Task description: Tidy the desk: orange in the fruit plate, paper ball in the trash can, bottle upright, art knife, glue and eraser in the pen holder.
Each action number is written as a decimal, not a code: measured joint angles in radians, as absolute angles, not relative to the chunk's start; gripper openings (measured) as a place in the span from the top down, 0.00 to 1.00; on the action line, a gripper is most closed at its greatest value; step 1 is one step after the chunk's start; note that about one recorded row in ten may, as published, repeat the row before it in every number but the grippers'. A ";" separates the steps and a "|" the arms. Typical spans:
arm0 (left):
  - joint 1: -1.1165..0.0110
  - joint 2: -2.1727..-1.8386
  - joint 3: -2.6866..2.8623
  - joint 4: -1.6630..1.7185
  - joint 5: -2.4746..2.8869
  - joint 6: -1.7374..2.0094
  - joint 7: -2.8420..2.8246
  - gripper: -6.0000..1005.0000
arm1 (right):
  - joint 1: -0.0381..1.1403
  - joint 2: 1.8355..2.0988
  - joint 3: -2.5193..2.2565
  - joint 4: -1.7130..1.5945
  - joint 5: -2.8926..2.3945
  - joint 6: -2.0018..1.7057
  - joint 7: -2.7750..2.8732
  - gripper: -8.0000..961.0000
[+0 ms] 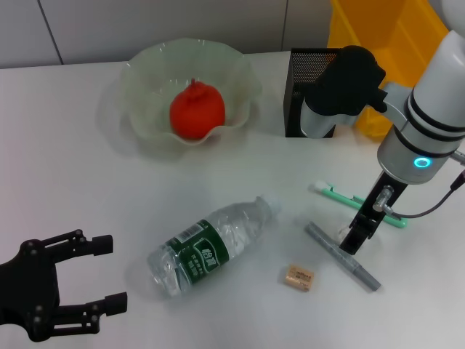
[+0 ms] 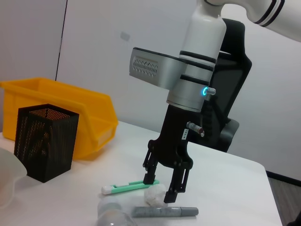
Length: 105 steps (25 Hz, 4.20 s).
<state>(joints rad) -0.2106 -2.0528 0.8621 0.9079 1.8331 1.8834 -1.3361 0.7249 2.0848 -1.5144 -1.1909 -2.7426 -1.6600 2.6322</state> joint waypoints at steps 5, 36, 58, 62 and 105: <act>-0.210 -2.056 0.862 0.903 1.833 1.873 -1.336 0.15 | 0.721 2.085 -1.517 -1.177 -2.742 -1.638 2.622 0.34; -0.212 -2.059 0.847 0.902 1.825 1.872 -1.336 0.15 | 0.719 2.064 -1.222 -1.599 -2.888 -1.832 2.542 0.55; -0.213 -2.062 0.836 0.900 1.823 1.876 -1.343 0.15 | 0.653 2.049 -1.064 -1.318 -2.917 -1.233 2.407 0.52; -0.213 -2.062 0.835 0.900 1.823 1.877 -1.345 0.15 | 0.654 2.055 -1.066 -1.308 -2.915 -1.216 2.398 0.46; -0.214 -2.053 0.817 0.899 1.840 1.881 -1.286 0.15 | 0.658 2.085 -1.311 -1.386 -2.711 -1.839 2.514 0.15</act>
<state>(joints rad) -0.2136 -2.0528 0.8166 0.8989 1.8399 1.8807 -1.2857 0.6582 2.0849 -1.3113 -1.3857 -2.7106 -1.8390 2.5136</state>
